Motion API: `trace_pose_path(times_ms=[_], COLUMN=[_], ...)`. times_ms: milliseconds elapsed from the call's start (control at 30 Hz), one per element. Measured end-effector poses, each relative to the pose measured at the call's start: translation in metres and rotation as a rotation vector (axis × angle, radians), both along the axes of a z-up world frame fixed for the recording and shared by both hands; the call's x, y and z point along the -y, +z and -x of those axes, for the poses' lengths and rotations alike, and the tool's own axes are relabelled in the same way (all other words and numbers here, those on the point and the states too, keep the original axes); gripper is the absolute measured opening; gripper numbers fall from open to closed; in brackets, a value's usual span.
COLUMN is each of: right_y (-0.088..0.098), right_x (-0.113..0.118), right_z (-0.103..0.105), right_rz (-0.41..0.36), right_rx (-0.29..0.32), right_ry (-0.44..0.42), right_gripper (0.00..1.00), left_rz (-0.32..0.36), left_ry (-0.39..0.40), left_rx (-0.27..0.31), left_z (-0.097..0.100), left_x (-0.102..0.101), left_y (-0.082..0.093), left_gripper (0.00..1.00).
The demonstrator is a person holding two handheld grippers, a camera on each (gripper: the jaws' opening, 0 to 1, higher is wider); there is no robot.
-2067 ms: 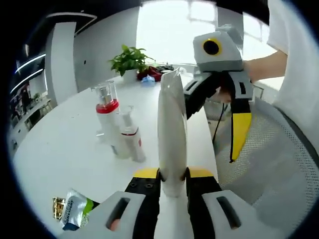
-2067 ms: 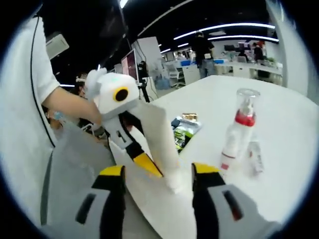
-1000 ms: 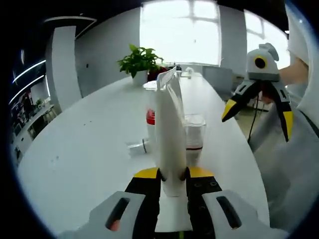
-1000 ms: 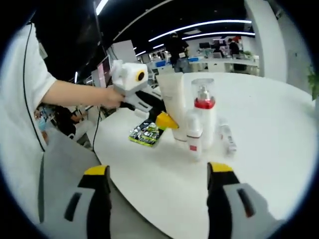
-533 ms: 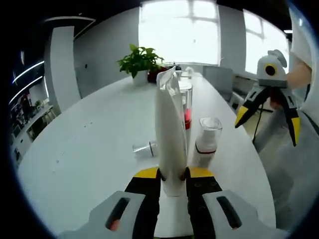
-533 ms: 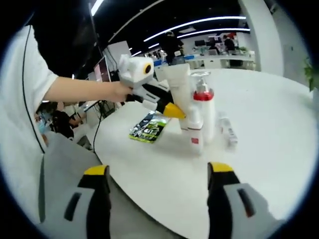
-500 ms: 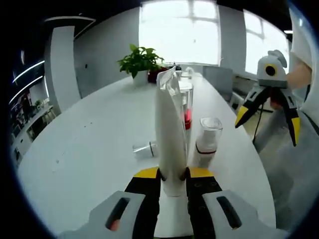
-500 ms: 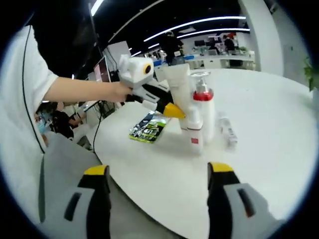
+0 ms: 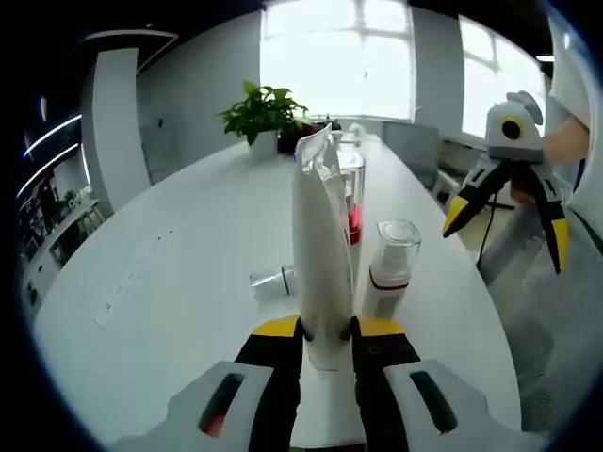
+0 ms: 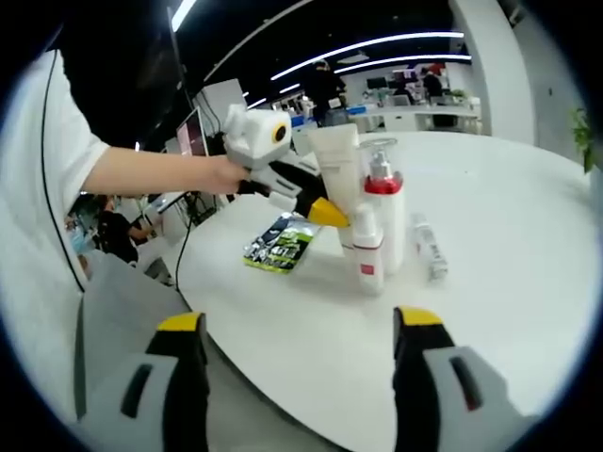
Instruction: Arrange the skincare products in the storage area until every visible bottle or jar stands upright without overlapping.
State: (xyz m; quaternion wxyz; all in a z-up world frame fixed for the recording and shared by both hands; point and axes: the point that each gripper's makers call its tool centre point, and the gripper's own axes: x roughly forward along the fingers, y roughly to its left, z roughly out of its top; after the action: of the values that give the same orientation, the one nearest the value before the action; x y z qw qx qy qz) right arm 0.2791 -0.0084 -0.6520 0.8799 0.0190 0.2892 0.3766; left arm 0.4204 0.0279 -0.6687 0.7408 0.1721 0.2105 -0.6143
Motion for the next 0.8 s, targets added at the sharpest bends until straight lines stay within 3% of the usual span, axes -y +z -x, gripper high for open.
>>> trace_pose_path(times_ms=[567, 800], right_y=[0.01, 0.016], right_x=[0.006, 0.007], right_z=[0.005, 0.009], right_rz=[-0.001, -0.001], right_rx=[0.029, 0.048], right_ry=[-0.015, -0.015], right_gripper=[0.82, 0.82], left_rz=[-0.054, -0.078], left_ry=[0.034, 0.096], left_rx=[0.003, 0.002], left_z=[0.004, 0.006], left_x=[-0.011, -0.023], left_y=[0.002, 0.005], left_gripper=[0.3, 0.44])
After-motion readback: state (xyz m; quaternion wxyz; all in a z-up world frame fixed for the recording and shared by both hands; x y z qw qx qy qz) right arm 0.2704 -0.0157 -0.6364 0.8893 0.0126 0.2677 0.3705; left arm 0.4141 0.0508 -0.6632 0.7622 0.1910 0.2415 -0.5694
